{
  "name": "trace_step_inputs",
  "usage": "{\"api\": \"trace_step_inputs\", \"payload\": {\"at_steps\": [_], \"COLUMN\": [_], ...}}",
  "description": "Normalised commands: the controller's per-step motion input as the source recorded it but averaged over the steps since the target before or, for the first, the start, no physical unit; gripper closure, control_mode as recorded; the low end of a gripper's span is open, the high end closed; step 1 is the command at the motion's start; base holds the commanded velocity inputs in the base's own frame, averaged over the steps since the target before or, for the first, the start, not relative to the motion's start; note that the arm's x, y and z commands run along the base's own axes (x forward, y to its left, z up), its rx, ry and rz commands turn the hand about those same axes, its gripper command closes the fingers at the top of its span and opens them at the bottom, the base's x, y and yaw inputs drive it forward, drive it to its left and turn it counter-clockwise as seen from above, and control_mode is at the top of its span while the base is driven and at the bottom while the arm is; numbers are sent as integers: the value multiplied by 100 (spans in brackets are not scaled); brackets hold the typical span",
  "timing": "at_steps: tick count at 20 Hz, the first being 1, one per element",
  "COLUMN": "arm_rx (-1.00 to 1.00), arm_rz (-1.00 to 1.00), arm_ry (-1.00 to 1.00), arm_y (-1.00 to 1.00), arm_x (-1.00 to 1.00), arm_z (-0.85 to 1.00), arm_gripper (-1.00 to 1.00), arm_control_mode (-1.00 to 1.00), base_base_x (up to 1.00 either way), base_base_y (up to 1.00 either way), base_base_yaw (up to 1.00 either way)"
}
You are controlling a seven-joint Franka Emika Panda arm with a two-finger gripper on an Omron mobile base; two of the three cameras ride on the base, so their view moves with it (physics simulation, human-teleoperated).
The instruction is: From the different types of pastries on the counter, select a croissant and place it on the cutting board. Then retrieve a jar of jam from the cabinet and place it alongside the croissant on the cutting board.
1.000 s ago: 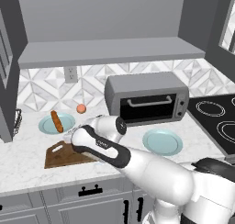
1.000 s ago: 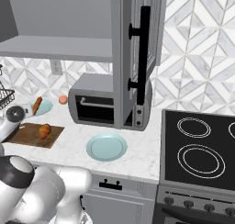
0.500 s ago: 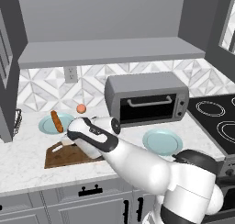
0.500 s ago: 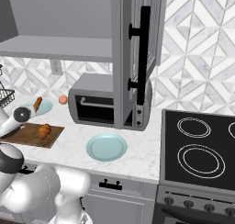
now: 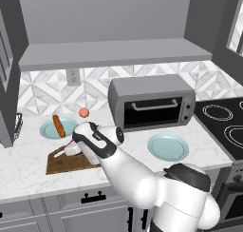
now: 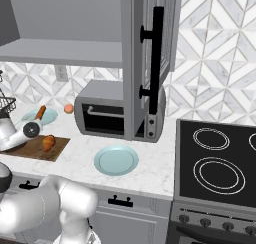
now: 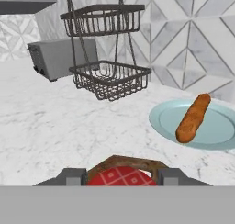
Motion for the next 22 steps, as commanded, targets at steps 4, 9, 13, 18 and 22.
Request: {"api": "trace_step_inputs", "payload": {"at_steps": [4, 9, 13, 18, 22], "arm_rx": [-1, -1, 0, 0, 0], "arm_rz": [5, 4, 2, 2, 4], "arm_ry": [2, 5, 1, 0, 1], "arm_y": [0, 0, 3, 7, 6], "arm_x": [22, 19, 24, 30, 26], "arm_z": [-28, -40, -28, -12, -29], "arm_gripper": [100, 100, 100, 100, 100], "arm_control_mode": [-100, -100, -100, -100, -100], "base_base_x": [0, 0, 0, 0, 0], "base_base_y": [0, 0, 0, 0, 0], "base_base_yaw": [0, 0, 0, 0, 0]}}
